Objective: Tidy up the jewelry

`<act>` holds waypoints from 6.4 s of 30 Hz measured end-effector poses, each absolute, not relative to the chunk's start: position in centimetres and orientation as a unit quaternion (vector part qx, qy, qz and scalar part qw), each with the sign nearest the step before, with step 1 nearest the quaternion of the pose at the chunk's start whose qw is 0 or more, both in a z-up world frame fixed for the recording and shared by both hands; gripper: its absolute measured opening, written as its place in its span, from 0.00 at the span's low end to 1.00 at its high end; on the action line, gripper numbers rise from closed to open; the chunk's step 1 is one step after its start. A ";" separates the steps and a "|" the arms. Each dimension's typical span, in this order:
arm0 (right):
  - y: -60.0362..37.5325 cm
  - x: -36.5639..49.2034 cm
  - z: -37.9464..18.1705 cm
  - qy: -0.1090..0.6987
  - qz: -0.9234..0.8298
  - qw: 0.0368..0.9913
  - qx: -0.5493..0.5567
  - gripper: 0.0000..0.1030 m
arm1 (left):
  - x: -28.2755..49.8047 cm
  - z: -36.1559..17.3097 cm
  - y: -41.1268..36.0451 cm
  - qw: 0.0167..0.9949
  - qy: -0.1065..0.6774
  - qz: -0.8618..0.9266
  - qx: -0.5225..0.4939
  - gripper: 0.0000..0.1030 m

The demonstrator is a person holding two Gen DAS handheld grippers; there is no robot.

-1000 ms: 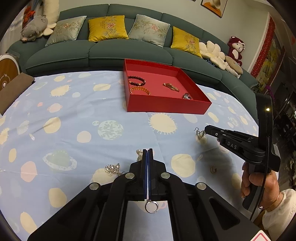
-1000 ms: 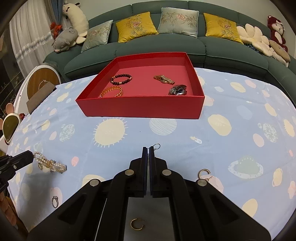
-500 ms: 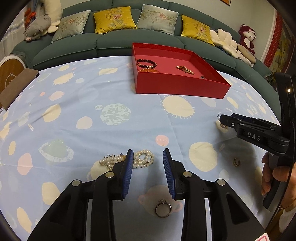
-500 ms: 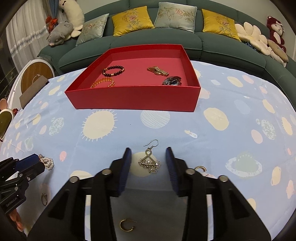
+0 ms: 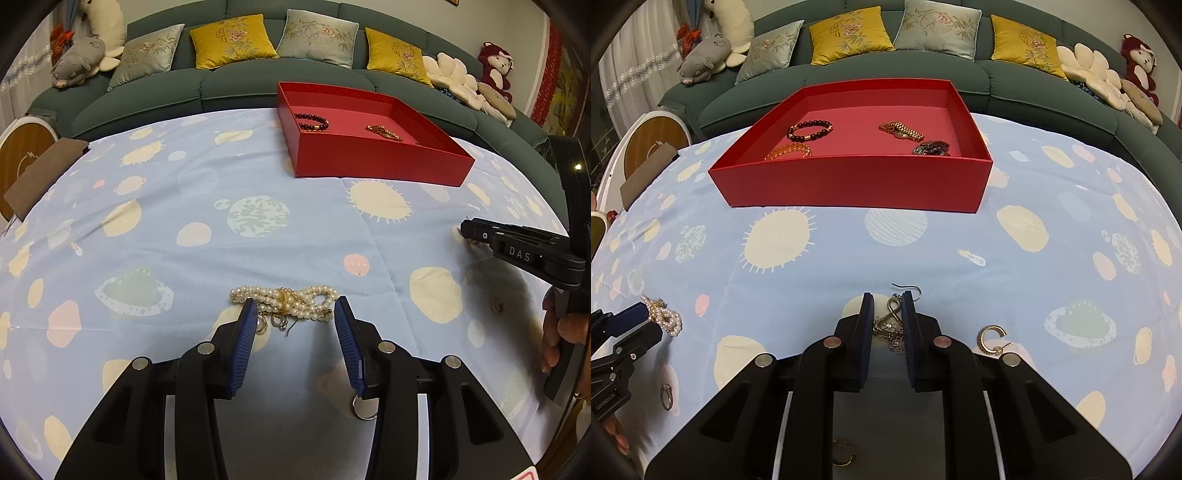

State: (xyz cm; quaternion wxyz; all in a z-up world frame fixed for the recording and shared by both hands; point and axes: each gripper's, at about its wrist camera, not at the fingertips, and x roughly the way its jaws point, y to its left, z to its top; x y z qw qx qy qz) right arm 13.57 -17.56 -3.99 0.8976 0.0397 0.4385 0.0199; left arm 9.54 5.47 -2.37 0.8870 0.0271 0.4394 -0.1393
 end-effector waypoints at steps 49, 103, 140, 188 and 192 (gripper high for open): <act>-19.2 11.4 9.4 0.304 0.086 0.943 0.100 0.14 | 12.5 11.0 0.8 0.921 0.315 -0.230 -0.022 0.26; -27.8 9.8 11.1 0.265 0.001 0.955 0.130 0.50 | 15.0 12.3 1.8 0.934 0.316 -0.167 -0.019 0.45; -21.9 1.9 0.0 0.400 0.026 0.910 0.105 0.50 | 10.7 -2.4 3.9 0.882 0.457 -0.112 -0.032 0.39; -2.6 4.8 -4.0 0.440 0.205 0.872 -0.059 0.34 | 6.3 4.9 14.9 0.908 0.394 -0.103 -0.102 0.00; -2.5 4.8 -3.9 0.437 0.204 0.874 -0.064 0.18 | 6.2 4.7 15.0 0.908 0.395 -0.099 -0.096 0.00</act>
